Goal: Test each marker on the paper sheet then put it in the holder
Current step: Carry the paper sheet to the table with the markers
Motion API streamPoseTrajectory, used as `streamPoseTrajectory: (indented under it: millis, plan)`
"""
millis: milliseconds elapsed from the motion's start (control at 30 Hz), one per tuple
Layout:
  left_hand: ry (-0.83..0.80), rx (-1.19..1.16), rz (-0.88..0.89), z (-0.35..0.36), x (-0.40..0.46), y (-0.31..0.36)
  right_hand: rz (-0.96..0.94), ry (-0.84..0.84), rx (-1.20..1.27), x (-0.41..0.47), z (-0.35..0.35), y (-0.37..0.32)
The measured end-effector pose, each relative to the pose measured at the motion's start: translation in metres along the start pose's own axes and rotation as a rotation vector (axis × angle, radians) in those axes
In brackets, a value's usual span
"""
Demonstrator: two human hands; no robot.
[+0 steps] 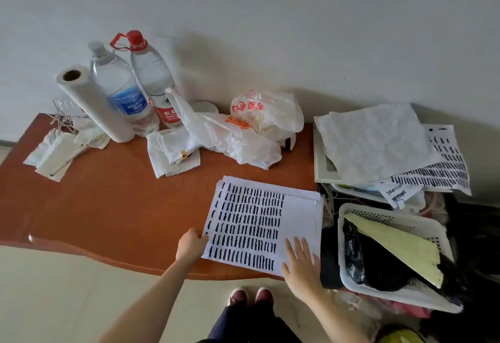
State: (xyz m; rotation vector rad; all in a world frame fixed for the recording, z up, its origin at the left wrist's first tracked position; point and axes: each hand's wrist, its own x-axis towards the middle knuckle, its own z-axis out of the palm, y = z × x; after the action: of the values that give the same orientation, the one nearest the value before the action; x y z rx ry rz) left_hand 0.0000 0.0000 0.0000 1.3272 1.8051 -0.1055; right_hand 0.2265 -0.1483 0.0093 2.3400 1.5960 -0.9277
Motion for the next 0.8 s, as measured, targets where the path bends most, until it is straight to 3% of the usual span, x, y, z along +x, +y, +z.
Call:
streamPoseTrajectory:
  millis: [167,333,600,800]
  plan:
    - [0.028,-0.033,0.007,0.002,-0.003,0.004,-0.012,-0.038,-0.037,0.000,0.022,-0.016]
    - [0.128,-0.131,0.145,-0.008,-0.012,0.019,-0.005,0.001,-0.010,0.000,0.017,-0.017]
    - [0.062,-0.243,0.516,-0.078,-0.070,0.045,-0.172,0.291,0.410,0.037,-0.090,-0.020]
    - [0.039,-0.222,0.685,-0.153,-0.140,0.039,-0.444,-0.108,0.645,0.040,-0.194,-0.051]
